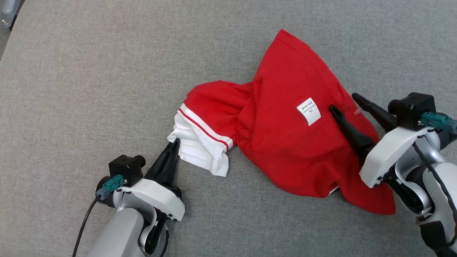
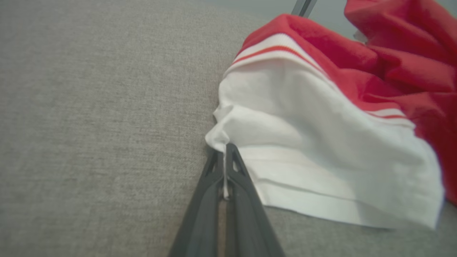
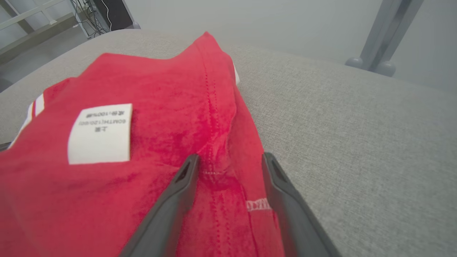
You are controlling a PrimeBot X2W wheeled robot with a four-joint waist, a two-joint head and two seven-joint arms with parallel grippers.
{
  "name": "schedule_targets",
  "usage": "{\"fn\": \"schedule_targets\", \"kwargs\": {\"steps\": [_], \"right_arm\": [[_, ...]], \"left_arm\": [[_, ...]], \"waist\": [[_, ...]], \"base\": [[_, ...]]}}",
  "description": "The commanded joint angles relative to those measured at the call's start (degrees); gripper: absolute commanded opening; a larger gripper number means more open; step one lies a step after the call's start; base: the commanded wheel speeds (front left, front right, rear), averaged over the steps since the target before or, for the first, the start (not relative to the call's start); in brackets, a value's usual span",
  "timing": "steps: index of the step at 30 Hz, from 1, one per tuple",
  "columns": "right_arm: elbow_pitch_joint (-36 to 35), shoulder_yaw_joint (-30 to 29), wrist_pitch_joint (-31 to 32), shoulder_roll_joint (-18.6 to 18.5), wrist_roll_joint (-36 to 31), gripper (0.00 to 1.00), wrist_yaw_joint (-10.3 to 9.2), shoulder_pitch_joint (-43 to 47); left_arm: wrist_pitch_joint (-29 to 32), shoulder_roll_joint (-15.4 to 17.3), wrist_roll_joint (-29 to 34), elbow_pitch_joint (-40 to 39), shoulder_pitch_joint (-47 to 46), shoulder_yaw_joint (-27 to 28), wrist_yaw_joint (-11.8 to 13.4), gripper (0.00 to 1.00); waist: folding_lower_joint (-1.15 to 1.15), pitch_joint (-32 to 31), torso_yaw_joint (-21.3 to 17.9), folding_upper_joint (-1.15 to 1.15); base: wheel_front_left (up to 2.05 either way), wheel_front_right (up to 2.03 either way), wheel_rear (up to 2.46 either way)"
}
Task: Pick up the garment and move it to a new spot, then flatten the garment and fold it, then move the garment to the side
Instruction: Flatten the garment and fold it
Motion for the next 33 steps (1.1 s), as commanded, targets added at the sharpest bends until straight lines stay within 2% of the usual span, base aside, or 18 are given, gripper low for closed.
{"fn": "schedule_targets", "kwargs": {"steps": [1,4,5,13,19,26,33], "right_arm": [[-0.1,0.6,0.7,-0.8,0.8,0.46,0.01,-0.4],[-1.0,1.0,1.0,-1.6,1.9,0.05,0.01,-0.4],[-1.3,1.2,1.0,-1.8,2.1,0.00,0.01,-0.3],[-3.7,0.4,-1.0,-1.8,3.0,0.00,0.01,1.1],[-5.5,-3.0,-5.1,-0.2,7.0,0.00,0.01,2.7],[-7.9,-8.2,-9.9,0.4,13.4,0.00,0.01,3.2],[-10.5,-12.7,-11.4,-0.6,17.8,0.00,0.01,0.9]], "left_arm": [[0.7,0.9,0.3,2.8,0.2,0.3,0.5,0.00],[0.3,0.8,0.4,3.3,0.1,0.6,0.6,0.00],[0.1,0.8,0.4,3.4,0.1,0.7,0.5,0.00],[-0.5,0.9,0.9,2.7,-0.2,1.8,1.0,0.00],[-0.9,2.2,2.4,-4.4,-0.2,5.6,1.8,0.00],[-0.3,6.7,5.0,-13.8,-2.8,8.3,3.1,0.00],[3.2,10.1,6.2,-21.8,-8.6,9.6,3.9,0.00]], "waist": [[0.00,0.0,0.1,0.00],[0.00,0.0,0.0,0.00],[0.00,0.0,0.0,0.00],[0.00,-0.7,-1.0,0.00],[0.00,-2.4,-2.6,0.00],[0.00,-6.3,-6.6,0.00],[0.00,-8.5,-9.4,0.00]], "base": [[0.00,0.00,0.00],[0.00,0.00,0.00],[0.00,0.00,0.00],[0.00,0.00,0.00],[0.00,0.00,0.00],[0.00,0.00,0.00],[0.00,0.00,0.00]]}}
